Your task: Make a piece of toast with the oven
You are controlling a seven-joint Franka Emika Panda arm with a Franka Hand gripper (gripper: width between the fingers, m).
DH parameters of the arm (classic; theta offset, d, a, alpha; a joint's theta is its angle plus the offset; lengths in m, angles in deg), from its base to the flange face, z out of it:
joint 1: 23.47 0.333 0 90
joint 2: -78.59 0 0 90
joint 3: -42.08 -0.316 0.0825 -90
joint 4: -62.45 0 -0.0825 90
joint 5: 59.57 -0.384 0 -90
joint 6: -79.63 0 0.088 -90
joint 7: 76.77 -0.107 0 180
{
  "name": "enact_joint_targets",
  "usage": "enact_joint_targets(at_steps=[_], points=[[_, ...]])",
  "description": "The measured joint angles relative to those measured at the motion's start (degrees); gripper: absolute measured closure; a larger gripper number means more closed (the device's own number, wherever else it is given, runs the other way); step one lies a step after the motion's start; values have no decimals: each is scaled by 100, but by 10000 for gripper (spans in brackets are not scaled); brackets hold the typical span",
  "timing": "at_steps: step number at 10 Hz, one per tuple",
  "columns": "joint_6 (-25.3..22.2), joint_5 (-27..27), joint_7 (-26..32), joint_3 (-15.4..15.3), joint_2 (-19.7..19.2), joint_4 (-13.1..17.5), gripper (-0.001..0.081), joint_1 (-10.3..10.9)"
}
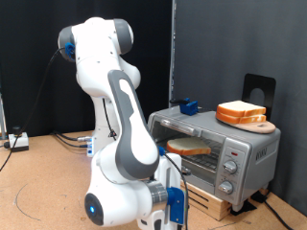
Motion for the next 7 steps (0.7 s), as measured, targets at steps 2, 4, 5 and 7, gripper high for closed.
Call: enact_joint_targets(at_steps=[2, 4, 5, 7], points=[[0, 1, -72, -36, -208, 326, -4, 135], [-62, 0, -468, -75, -349, 582, -4, 269], [-92, 8, -627, -82, -375, 653, -4, 327], [-153, 48, -691, -90, -380, 695, -4, 400]])
